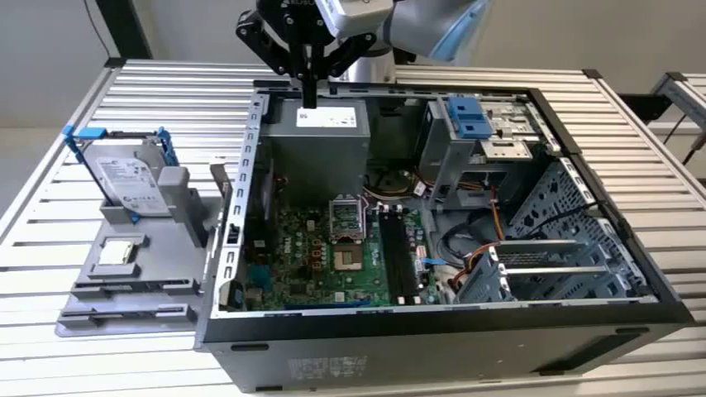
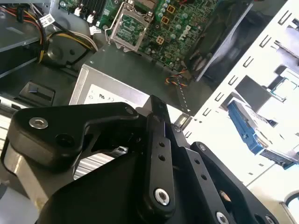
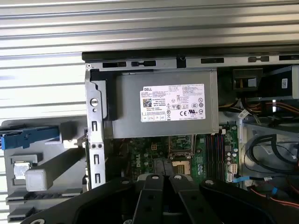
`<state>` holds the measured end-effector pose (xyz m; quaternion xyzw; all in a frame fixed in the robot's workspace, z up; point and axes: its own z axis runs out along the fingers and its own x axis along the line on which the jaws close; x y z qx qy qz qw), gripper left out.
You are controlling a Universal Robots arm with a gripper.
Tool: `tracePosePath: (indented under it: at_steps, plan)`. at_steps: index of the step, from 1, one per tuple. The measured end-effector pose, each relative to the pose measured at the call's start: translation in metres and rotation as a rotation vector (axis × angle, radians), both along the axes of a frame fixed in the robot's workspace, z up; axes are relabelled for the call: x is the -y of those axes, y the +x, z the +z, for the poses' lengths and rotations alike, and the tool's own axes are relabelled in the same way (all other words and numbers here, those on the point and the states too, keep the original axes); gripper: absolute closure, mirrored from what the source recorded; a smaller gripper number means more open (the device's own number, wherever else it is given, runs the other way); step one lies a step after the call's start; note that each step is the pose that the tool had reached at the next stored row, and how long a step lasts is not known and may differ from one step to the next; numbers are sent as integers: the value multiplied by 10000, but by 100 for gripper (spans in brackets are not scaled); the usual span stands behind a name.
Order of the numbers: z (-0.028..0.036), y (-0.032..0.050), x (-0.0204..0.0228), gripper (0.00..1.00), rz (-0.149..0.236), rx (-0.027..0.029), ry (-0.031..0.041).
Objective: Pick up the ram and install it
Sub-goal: 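Reach for the ram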
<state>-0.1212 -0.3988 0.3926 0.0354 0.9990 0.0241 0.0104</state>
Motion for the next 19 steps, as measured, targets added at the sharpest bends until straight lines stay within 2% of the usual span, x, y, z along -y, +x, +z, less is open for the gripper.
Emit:
tracePosePath:
  at_steps: [3,6,19]
  plan:
    - [1,-8,1,100,-1,-1,-1]
    - [0,-52,4,100,1,0,-1]
    - [0,-331,15,100,-1,0,0]
